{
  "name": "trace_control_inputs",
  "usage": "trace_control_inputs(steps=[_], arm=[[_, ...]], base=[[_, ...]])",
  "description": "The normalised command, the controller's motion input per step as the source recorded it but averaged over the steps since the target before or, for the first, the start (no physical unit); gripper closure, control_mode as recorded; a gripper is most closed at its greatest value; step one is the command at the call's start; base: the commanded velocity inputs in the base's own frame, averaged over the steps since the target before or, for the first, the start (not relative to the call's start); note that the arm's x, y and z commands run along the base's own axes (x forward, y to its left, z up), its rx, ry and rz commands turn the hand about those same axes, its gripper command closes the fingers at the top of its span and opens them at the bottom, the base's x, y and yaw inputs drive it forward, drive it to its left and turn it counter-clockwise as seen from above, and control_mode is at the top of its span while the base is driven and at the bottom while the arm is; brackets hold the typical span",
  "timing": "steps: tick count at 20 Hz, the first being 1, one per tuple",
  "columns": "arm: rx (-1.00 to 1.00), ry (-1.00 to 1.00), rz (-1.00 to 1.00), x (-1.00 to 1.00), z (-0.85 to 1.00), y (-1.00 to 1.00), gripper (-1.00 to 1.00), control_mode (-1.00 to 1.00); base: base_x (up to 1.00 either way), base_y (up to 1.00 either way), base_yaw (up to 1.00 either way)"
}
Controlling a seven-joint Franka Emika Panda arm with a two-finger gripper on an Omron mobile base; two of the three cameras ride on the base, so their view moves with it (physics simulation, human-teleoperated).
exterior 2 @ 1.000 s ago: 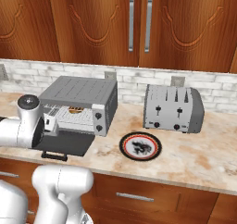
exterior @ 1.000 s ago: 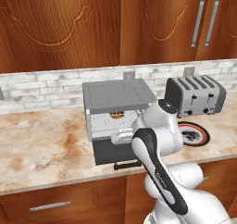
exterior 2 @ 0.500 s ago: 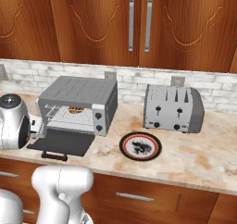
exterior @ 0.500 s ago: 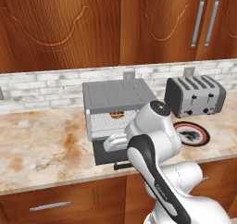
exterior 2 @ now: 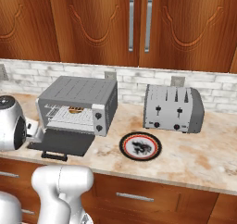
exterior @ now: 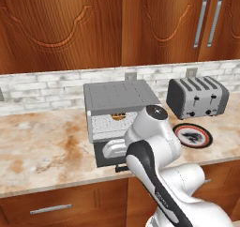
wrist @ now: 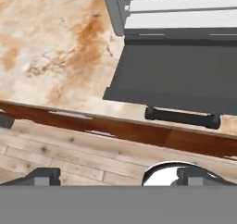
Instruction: Pick up the bagel from the plate, place it on the toaster oven rack, close the door, and set the timer.
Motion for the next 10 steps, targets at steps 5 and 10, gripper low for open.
trace_control_inputs(steps=[5,10], arm=[[0.0,-0.06,-0.21,-0.32,-0.38,0.26,-1.0,-1.0],[0.03,-0.27,-0.14,-0.17,-0.5,0.17,-1.0,-1.0]], base=[[0.0,0.0,0.0],[0.0,0.0,0.0]])
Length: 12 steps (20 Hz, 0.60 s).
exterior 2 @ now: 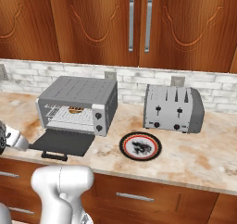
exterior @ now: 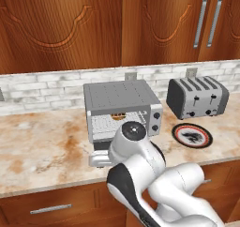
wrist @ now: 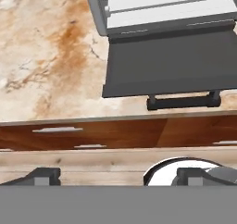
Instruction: Pick up the bagel from the plate, place it on the toaster oven rack, close the door, and set the timer.
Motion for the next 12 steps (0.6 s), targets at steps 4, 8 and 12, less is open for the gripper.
trace_control_inputs(steps=[4,8,12], arm=[[0.03,-0.23,-0.01,0.0,-0.61,0.02,-1.0,-1.0],[0.06,-0.2,0.0,0.0,-0.65,0.1,-1.0,-1.0],[0.03,-0.18,0.0,0.18,-0.49,0.03,-1.0,-1.0]], base=[[0.0,0.0,0.0],[0.0,0.0,0.0],[0.0,0.0,0.0]])
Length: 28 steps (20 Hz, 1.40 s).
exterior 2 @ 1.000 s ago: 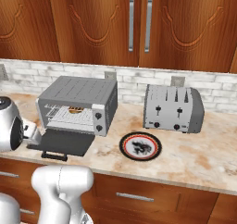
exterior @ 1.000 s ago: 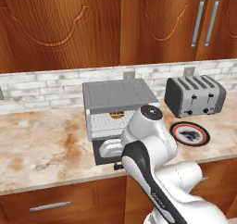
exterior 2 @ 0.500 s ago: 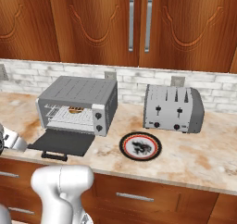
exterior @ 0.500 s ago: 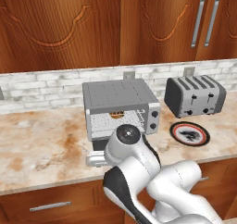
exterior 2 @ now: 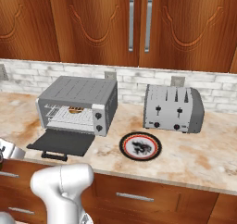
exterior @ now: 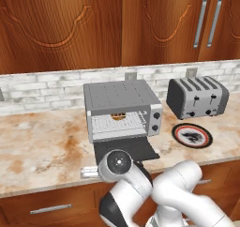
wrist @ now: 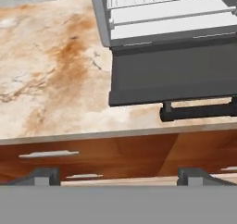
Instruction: Pick up the bagel from the plate, place it on the toaster oven rack, close the door, and set the timer.
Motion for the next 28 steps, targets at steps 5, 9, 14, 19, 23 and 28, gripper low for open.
trace_control_inputs(steps=[5,9,14,19,23,28], arm=[[0.0,-0.19,0.0,0.05,-0.36,0.2,-1.0,-1.0],[0.0,-0.26,-0.01,0.07,-0.31,0.13,-1.0,-1.0],[0.0,-0.19,-0.03,0.08,-0.12,0.1,-1.0,-1.0],[0.0,-0.13,-0.01,0.19,-0.11,0.09,-1.0,-1.0],[0.0,0.0,0.0,0.17,-0.01,0.05,-1.0,-1.0],[0.0,0.0,-0.03,0.16,0.0,0.02,-1.0,-1.0]], base=[[0.0,0.0,0.0],[0.0,0.0,0.0],[0.0,0.0,0.0],[0.0,0.0,0.0],[0.0,0.0,0.0],[0.0,0.0,0.0]])
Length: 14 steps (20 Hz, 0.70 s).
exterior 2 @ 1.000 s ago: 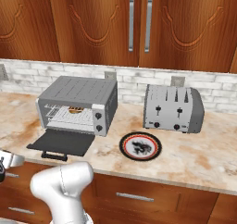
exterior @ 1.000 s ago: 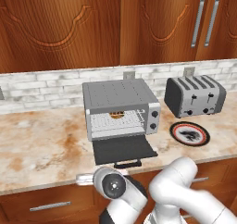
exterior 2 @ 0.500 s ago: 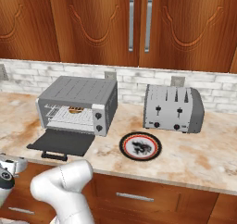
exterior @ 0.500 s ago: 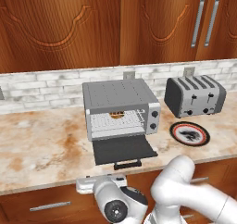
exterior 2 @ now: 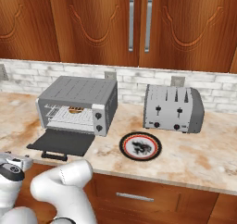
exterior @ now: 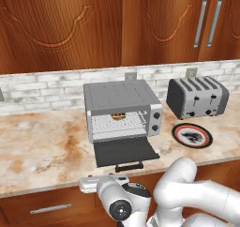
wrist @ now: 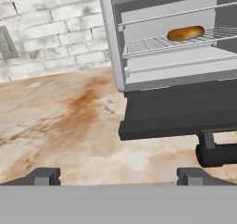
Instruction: Pick up the bagel from the plate, place it on the toaster oven rack, close the door, and set the timer.
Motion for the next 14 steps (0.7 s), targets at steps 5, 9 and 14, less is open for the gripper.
trace_control_inputs(steps=[5,9,14], arm=[[0.0,-0.04,-0.06,0.14,-0.01,0.15,-1.0,-1.0],[0.0,-0.05,-0.07,0.15,-0.05,0.11,-1.0,-1.0],[0.0,-0.04,-0.08,0.25,-0.02,0.02,-1.0,-1.0]], base=[[0.0,0.0,0.0],[0.0,0.0,0.0],[0.0,0.0,0.0]])
